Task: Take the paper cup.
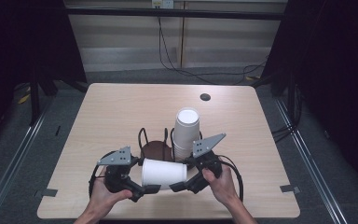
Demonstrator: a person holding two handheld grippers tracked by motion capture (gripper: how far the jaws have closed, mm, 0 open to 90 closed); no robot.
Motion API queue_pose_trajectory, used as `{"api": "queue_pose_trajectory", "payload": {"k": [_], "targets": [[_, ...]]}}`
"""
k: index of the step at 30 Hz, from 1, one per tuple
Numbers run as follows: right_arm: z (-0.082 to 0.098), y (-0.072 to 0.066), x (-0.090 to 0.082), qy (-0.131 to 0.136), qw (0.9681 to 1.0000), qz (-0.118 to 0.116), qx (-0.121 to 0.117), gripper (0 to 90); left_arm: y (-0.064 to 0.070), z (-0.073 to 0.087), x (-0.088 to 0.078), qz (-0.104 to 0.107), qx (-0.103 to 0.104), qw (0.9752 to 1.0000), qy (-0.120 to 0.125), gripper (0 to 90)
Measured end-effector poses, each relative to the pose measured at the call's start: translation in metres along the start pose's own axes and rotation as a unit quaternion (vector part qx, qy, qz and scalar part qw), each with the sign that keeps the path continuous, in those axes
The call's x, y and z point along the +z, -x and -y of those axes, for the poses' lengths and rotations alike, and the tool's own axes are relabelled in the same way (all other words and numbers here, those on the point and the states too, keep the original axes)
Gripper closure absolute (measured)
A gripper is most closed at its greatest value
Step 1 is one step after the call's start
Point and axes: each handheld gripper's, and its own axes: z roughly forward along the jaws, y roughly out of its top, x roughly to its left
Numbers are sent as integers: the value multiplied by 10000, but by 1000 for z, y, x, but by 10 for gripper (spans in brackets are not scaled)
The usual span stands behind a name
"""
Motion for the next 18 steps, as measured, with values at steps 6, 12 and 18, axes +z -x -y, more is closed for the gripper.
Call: {"api": "queue_pose_trajectory", "payload": {"k": [6, 12, 18], "targets": [[2, 2, 0, 1, 10000, -48, 45, 252, -1, 0, -1, 33, 9, 10000, 14, 68], [2, 3, 1, 54, 9999, -78, 50, 253, -2, 0, -6, 120, -12, 9998, 161, 100], [2, 3, 2, 33, 9999, -99, 35, 242, -2, -2, -10, 168, 115, 9995, 246, 136]]}}
